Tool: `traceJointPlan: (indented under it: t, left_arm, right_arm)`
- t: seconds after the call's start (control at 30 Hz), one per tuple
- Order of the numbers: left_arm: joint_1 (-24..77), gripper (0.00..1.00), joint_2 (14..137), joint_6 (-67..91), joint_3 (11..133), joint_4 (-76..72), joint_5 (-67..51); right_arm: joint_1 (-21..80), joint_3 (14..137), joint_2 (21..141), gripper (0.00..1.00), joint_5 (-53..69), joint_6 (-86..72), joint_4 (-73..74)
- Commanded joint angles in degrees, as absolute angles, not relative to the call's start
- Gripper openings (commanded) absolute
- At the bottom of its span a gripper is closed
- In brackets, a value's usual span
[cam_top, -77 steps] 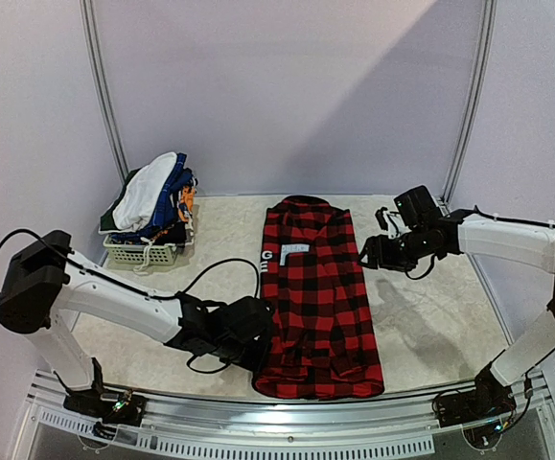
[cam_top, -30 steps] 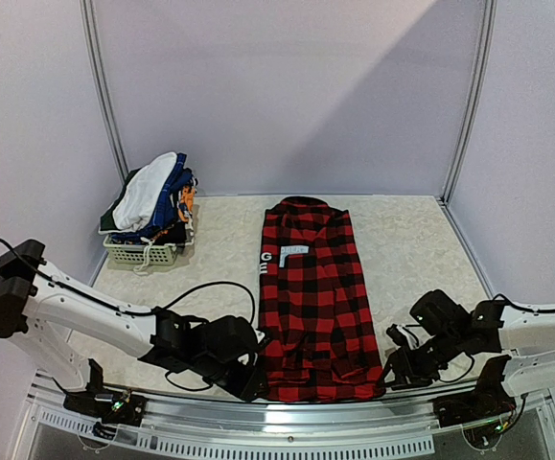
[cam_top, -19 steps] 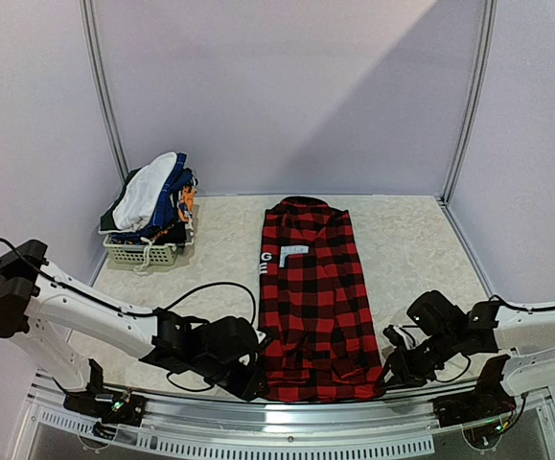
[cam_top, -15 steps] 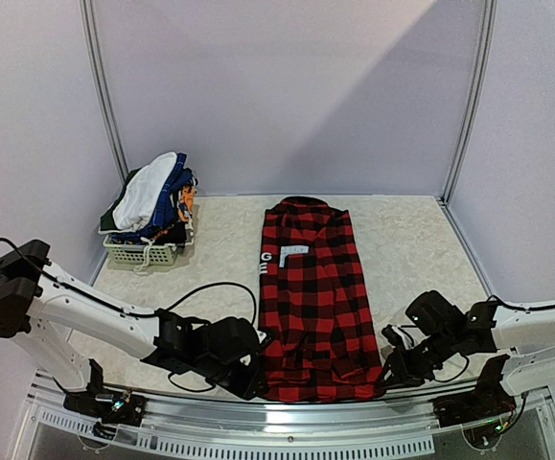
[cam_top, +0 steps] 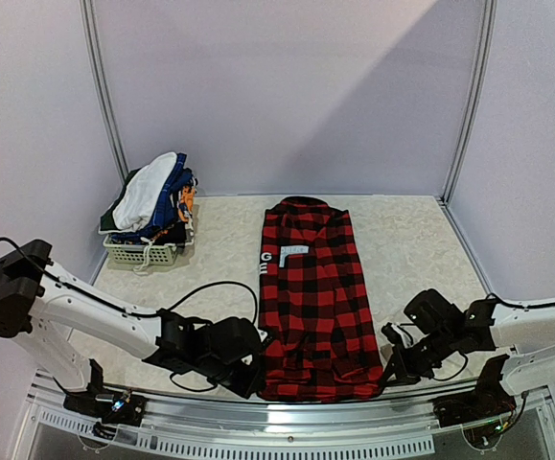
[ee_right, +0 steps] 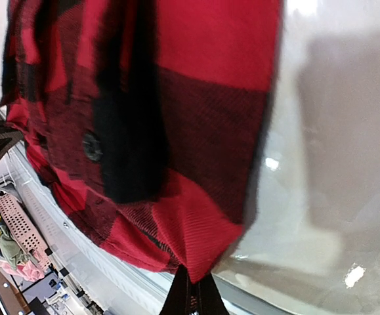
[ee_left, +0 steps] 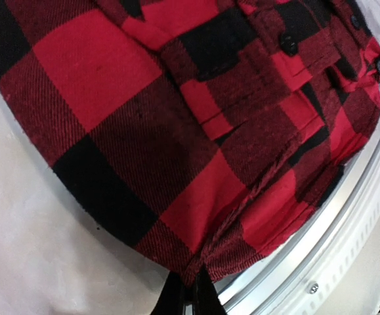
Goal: Fold and stack the mixed laundry pile
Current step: Pick up the rectangle-folded shirt from the center of the board.
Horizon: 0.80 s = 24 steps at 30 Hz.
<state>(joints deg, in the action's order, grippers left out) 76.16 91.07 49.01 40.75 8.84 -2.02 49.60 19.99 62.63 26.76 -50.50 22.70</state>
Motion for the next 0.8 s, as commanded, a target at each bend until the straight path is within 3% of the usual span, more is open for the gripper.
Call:
traceJointPlan:
  t: [0.0, 0.77]
  left_arm:
    - [76.9, 0.00, 88.6, 47.6, 42.9, 11.1, -0.2]
    - [74.6, 0.00, 85.3, 42.6, 50.7, 18.0, 13.3]
  right_arm:
    - [50.1, 23.7, 61.9, 0.00, 24.5, -49.1, 24.9]
    - [50.0, 36.3, 61.4, 0.00, 6.7, -46.6, 28.1]
